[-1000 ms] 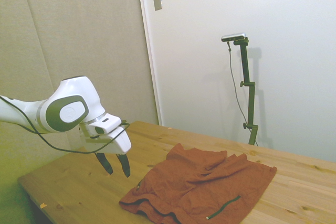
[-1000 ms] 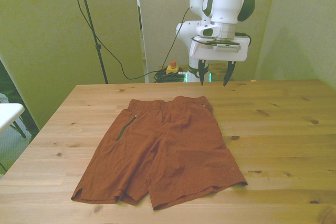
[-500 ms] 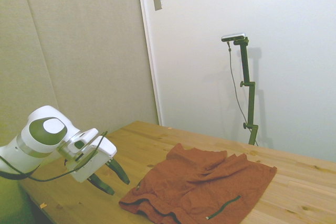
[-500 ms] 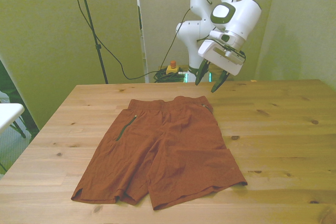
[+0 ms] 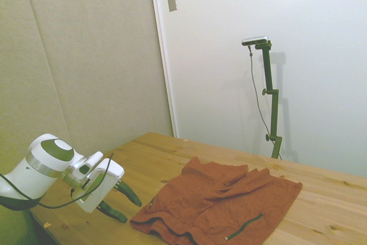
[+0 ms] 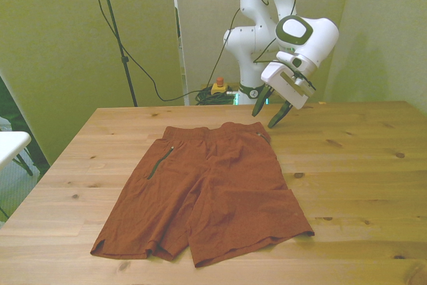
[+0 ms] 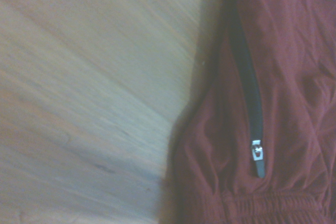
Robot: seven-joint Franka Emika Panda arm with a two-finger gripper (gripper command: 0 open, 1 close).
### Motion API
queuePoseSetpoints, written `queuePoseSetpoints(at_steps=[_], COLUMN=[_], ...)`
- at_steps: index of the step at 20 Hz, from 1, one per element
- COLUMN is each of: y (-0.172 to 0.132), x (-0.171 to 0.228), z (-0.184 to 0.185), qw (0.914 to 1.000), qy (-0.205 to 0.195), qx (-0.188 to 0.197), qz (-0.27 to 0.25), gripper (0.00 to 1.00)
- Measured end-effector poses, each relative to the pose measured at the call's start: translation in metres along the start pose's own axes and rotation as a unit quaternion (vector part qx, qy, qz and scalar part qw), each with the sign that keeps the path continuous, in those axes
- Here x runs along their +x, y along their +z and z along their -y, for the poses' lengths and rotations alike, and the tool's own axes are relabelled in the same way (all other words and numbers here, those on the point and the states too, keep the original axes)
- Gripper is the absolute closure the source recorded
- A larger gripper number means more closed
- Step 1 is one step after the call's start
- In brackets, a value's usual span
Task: Fold the shorts
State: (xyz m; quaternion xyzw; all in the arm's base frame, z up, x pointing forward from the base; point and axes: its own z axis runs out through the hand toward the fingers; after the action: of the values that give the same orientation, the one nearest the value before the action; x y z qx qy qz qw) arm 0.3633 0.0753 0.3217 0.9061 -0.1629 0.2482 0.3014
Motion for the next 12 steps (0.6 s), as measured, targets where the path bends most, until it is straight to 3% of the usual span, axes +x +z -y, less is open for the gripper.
queuePoseSetpoints(at_steps=[7, 8, 12], y=[0.023, 0.027, 0.033], x=[0.002, 0.004, 0.007], z=[-0.012, -0.014, -0.018], qw=[0.9988, 0.9986, 0.9984], qy=[-0.011, -0.011, -0.007], qx=[-0.044, -0.048, -0.053], qz=[-0.016, -0.017, -0.016], gripper=[0.00, 1.00, 1.00])
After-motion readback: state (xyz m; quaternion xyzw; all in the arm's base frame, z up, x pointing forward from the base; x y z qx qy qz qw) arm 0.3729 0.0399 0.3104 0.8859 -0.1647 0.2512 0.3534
